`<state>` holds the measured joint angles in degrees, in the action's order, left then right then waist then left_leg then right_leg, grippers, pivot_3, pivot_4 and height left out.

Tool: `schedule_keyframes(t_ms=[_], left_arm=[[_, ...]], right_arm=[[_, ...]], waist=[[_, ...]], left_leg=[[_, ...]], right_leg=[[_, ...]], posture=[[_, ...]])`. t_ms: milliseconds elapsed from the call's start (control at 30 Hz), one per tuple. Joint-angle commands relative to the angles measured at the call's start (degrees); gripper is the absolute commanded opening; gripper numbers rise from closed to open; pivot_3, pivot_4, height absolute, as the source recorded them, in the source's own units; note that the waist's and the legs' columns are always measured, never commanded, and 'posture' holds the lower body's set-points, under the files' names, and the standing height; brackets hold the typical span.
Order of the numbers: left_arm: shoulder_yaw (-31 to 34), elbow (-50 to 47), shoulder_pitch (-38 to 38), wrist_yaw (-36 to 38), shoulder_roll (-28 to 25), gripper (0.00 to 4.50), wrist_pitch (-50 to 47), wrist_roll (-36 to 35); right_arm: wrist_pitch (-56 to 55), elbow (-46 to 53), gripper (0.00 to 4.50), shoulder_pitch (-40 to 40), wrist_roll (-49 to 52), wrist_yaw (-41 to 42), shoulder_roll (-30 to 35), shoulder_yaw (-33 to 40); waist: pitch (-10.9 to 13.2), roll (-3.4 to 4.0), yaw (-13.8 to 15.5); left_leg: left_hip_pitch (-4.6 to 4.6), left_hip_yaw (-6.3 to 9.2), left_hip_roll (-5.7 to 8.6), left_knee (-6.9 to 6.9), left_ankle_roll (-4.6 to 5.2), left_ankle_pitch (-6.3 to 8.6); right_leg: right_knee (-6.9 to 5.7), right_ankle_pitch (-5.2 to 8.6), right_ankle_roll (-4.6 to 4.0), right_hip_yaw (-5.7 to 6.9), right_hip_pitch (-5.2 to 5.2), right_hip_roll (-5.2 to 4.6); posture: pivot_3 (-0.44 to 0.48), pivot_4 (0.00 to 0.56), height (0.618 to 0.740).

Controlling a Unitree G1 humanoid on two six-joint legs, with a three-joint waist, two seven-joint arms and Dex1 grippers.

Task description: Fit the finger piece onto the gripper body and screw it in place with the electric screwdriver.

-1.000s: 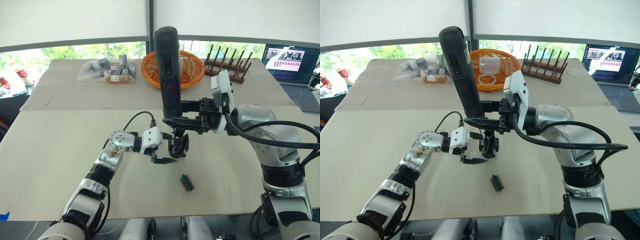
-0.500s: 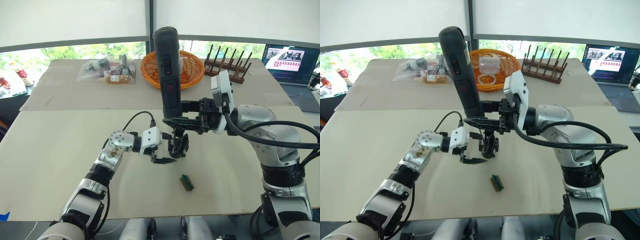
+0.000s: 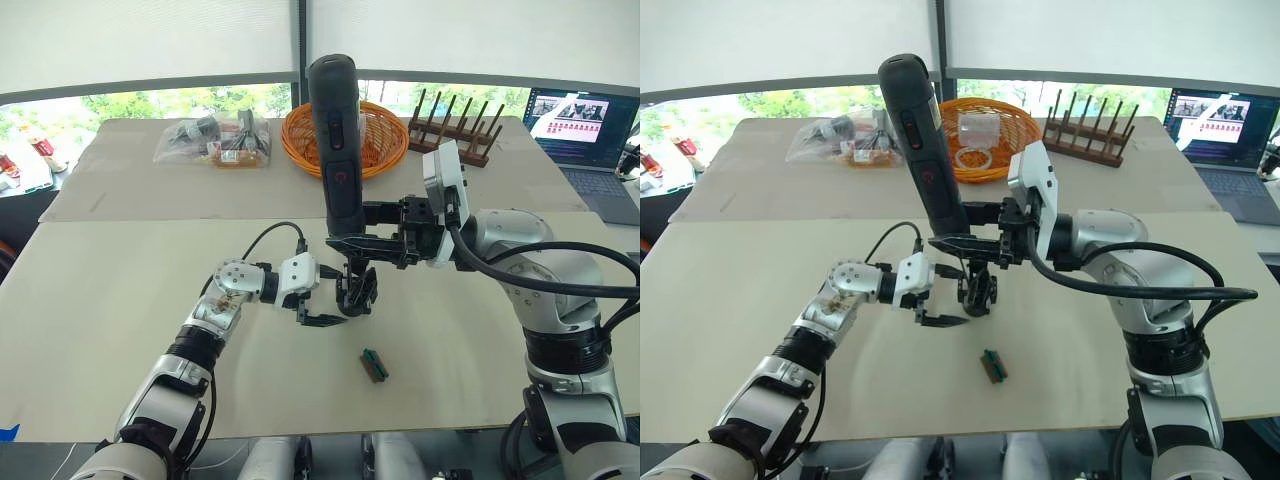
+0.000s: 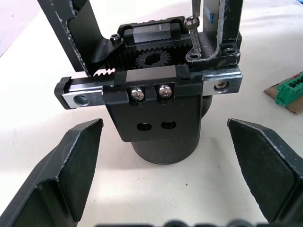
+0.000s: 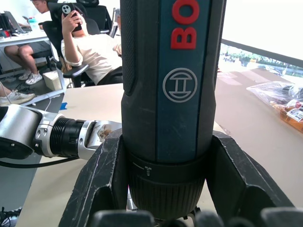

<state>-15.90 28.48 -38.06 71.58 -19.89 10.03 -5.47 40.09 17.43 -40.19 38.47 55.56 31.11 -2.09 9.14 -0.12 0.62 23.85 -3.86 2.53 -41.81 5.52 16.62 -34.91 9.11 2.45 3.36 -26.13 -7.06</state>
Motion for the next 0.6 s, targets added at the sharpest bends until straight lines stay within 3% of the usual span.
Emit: schedule_keyframes(t_ms=[33,600], left_arm=[[0.79,-0.7,-1.11,0.31,0.12,4.5,1.06,-0.81],[0.7,-1.51,-0.78,0.73,0.05,4.5,0.76,-1.05]], right_arm=[[-1.94,1.47,1.89,-0.87,0.76,0.53,0.24,1.4],[-3.5,1.4,1.89,0.2,-0.69,1.22,-0.13,1.24]], waist=[[0.0,0.0,0.02],[0.0,0.0,0.01]], left_leg=[[0.0,0.0,0.0,0.0,0.0,0.0],[0.0,0.0,0.0,0.0,0.0,0.0]], right_leg=[[0.0,0.0,0.0,0.0,0.0,0.0],[0.0,0.0,0.0,0.0,0.0,0.0]], posture=[[0.0,0.15,0.74],[0.0,0.15,0.74]])
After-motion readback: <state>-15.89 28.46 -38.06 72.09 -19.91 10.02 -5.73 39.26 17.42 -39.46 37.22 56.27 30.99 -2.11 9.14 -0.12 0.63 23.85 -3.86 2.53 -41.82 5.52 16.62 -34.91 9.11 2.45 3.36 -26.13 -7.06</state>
